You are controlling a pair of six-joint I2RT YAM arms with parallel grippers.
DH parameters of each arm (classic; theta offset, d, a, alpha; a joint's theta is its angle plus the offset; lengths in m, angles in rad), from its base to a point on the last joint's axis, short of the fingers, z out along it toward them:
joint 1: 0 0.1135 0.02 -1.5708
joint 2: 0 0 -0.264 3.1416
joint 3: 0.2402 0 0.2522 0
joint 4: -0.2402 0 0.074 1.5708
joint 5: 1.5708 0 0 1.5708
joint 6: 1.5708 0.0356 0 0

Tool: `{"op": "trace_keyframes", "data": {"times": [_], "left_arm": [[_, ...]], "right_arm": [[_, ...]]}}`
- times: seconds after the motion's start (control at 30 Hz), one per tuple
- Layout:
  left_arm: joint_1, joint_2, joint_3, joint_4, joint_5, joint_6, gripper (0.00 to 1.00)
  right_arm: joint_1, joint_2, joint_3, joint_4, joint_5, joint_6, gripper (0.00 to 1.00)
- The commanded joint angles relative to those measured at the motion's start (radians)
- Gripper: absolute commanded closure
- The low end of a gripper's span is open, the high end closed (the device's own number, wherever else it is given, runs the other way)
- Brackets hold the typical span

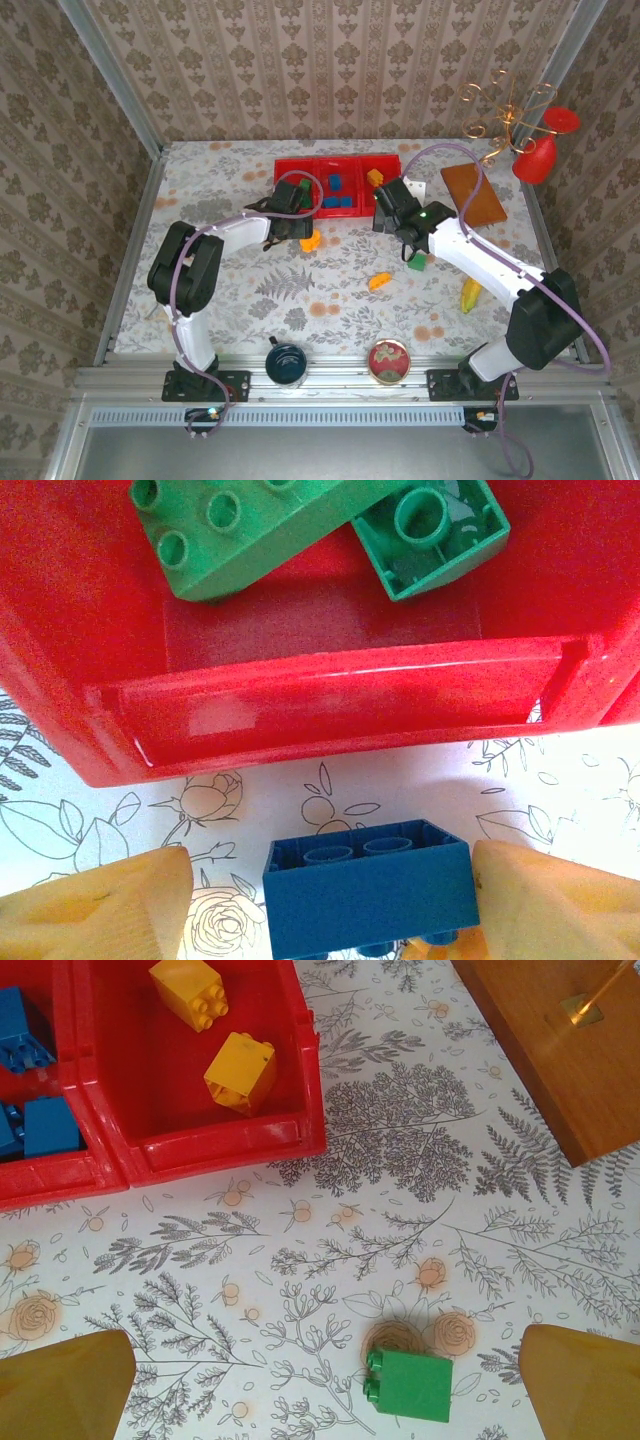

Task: Sort the legos into containers by color
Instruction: Pick up the lego from the center of the table.

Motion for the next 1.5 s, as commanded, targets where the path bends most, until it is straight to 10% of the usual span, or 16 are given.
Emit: {"op": "trace_keyframes", "data": {"times": [0.0,0.77,1.47], "left_arm": [[-0.002,0.032,0.018,-0.007,-0.012,-0.016,0.27],[-0.003,-0.022,-0.008,0.001,0.027,-0.026,0.56],[-0.017,-0.123,-0.032,0.001,0.027,-0.004,0.61]], "right_arm": [[-0.006,0.016,0.007,-0.008,0.001,0.024,0.00],[-0.005,0.031,0.037,-0.014,0.000,0.024,0.00],[-0.005,0.010,0.019,-0.014,0.009,0.033,0.00]]}}
